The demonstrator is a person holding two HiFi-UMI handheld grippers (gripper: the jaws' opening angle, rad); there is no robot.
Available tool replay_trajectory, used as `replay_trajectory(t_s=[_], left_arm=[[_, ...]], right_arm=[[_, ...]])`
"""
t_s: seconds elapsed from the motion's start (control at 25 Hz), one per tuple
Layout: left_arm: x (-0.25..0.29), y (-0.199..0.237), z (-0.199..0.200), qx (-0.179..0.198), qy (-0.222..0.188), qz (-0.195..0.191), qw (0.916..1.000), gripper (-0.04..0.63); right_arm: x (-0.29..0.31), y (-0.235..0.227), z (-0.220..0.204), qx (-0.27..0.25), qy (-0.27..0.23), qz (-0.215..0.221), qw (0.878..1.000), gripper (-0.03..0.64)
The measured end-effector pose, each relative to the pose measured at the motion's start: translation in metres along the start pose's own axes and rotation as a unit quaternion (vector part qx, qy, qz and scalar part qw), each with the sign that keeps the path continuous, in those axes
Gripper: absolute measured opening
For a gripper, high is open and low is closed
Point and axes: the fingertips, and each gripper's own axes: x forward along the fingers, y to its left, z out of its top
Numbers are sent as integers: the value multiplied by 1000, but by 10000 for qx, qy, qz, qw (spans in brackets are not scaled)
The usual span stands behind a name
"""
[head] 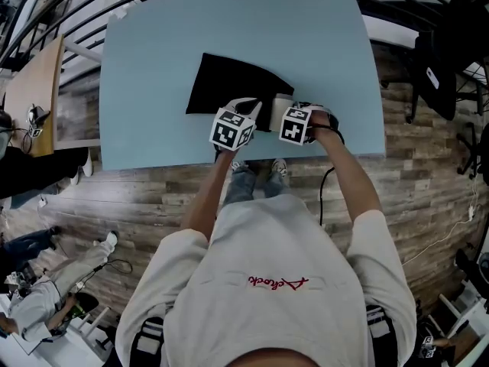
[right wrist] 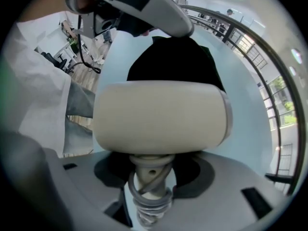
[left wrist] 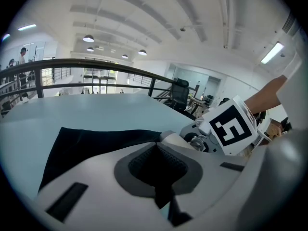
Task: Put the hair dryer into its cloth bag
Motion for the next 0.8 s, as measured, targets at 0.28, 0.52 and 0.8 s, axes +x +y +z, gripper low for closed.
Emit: replay_trajectory(t_s=[0.28,0.52,0.8], left_arm=[[1,-9,0,81,8,-157,9998,9],[1,-12,0,68,-6,-232,9997,9],[0,-10,1,-34,-84,-315,9995,9]], right_arm=[[-2,-19,14,121,21,13,9999,242],[4,-25,32,171,39,80,9998,242],[13,-34,44,466,60,131,9988,244]])
